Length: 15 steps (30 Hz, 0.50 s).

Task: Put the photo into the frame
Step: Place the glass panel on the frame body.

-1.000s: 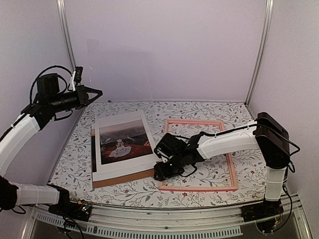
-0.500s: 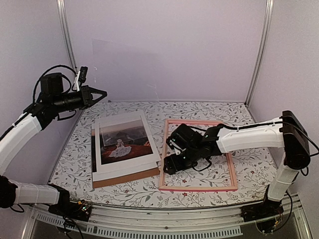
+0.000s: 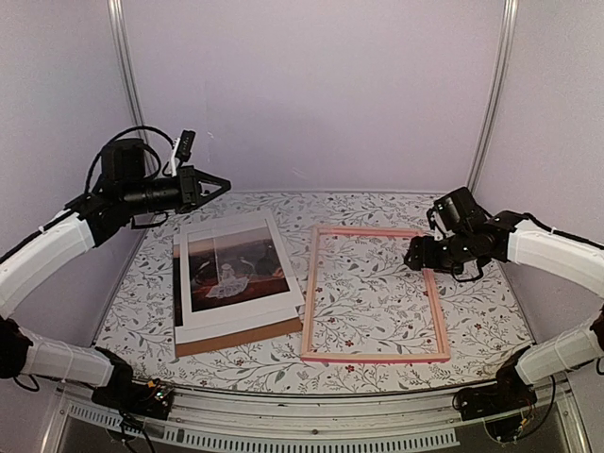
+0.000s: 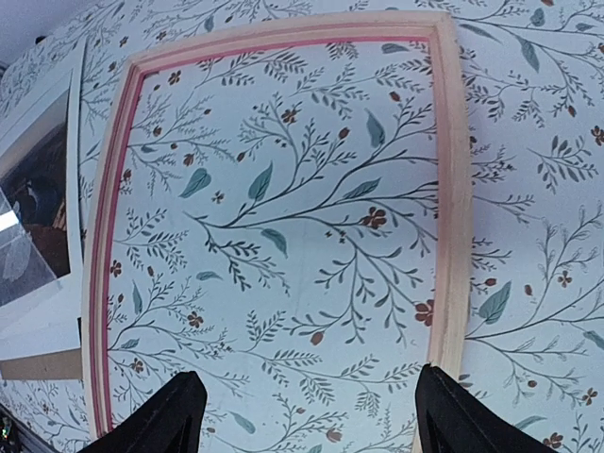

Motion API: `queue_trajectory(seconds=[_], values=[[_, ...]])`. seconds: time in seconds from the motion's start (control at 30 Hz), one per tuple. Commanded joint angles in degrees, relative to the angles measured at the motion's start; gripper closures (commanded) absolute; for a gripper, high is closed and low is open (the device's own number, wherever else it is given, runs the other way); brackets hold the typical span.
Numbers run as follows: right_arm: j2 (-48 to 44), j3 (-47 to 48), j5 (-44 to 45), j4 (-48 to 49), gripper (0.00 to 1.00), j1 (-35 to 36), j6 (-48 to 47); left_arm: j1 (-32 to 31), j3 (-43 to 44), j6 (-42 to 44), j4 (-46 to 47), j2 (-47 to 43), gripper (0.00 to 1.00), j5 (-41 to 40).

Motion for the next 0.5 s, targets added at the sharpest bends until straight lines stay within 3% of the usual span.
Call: queue_trajectory(seconds=[0.0, 0.47], values=[[-1.79, -0.36, -1.74, -2.13, 0.20, -9.77, -4.88, -4.77, 0.88, -4.48, 9.71, 2.92, 1.00, 0.41], [2.00, 8.34, -1.96, -1.99, 0.20, -31.83, -13.73, -21.18, 2.84, -20.85, 33.12, 20.72, 1.00, 0.17]])
